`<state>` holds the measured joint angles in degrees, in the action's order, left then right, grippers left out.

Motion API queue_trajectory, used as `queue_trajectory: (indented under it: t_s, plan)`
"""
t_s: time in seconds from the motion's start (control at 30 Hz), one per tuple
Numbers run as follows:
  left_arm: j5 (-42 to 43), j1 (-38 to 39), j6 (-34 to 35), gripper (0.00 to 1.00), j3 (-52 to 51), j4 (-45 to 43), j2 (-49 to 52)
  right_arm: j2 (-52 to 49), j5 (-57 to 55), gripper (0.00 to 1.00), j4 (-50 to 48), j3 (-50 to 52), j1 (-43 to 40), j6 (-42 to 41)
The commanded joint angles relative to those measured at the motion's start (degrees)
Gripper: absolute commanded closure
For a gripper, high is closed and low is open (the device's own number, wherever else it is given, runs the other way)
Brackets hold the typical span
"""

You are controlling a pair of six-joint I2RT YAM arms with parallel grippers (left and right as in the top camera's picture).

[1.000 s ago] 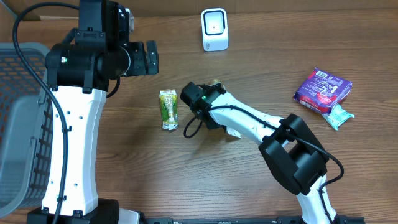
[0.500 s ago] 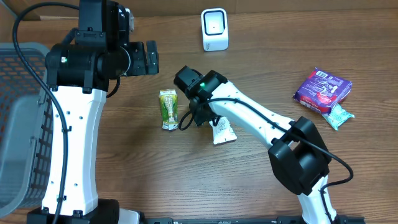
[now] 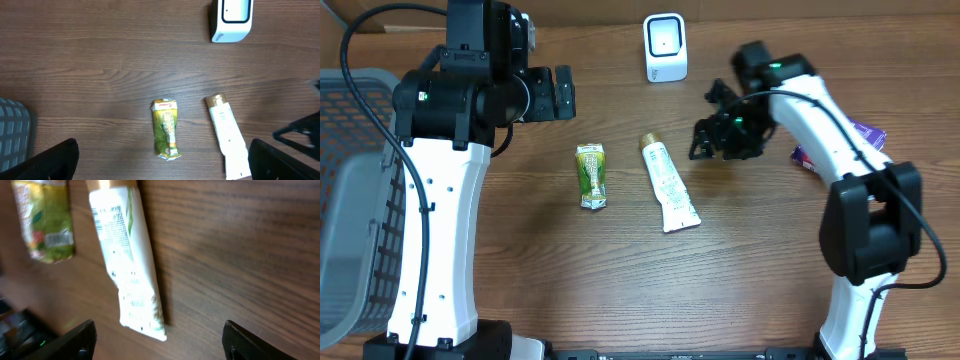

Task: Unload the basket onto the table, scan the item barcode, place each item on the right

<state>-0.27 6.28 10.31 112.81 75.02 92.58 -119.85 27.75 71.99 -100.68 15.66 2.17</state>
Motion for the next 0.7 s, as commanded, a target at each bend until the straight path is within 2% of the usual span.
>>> queue_trajectory:
  t_s: [0.0, 0.2, 0.47, 0.67]
  plan:
    - [-0.33, 0.11, -0.48, 0.01, 0.52, -0.22, 0.11, 2.05, 11.19, 0.19, -0.92, 5.64, -2.1, 8.74]
    - [-0.33, 0.11, -0.48, 0.0, 0.52, -0.24, 0.11, 2.03, 17.94, 0.19, -10.16, 16.92, -2.78, 7.32]
    - [-0.33, 0.11, -0.48, 0.0, 0.52, -0.24, 0.11, 2.03, 24.98, 0.21, -24.3, 28.0, -2.78, -0.44]
    - [-0.33, 0.11, -0.48, 0.0, 0.52, -0.24, 0.11, 1.86, 26.6, 0.22, -37.11, 32.74, -1.11, -12.31]
